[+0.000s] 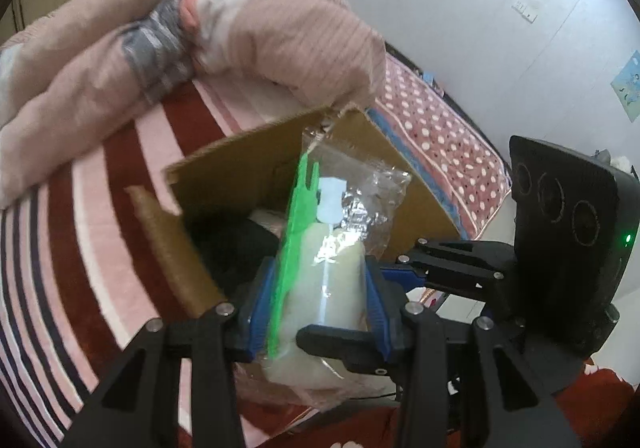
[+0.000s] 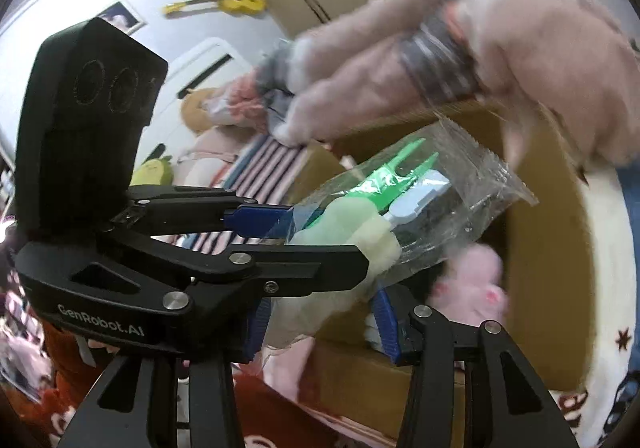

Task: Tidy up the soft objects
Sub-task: 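Lower the clear bag into the box and open both tools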

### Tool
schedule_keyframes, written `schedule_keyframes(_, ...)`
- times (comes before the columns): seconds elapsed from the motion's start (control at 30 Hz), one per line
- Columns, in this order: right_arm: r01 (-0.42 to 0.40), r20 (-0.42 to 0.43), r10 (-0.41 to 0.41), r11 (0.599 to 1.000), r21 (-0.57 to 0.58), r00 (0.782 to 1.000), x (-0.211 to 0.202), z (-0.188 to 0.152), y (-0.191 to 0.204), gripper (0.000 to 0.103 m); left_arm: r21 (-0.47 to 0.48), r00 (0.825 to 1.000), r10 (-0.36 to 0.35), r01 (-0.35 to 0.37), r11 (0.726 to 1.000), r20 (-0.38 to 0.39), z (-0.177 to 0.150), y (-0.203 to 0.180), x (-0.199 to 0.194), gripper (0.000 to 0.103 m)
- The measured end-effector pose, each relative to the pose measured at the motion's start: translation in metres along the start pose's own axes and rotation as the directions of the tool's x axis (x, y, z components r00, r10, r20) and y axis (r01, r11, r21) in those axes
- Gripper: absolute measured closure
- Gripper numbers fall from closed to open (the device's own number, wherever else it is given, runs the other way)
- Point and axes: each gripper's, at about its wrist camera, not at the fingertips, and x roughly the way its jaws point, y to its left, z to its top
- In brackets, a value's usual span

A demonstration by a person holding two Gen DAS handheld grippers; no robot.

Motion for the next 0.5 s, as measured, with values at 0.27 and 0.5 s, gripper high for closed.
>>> schedule_keyframes(0.27, 0.067, -0.113, -0.069, 0.998, -0.019, 0.991, 0.024, 0.011, -0.026, 0.057, 0.008, 0.996, 0.072, -0.072, 0.997, -0.049, 0.003, 0.001, 0.023, 0.062)
schedule_keyframes(0.5, 0.098, -0.091, -0.107, 0.99, -0.097, 0.99, 0.018, 0.009, -0.016, 0.041, 0.009, 0.995, 0.101, -0.1, 0.995, -0.027, 0.004, -0.001, 0.024, 0.033)
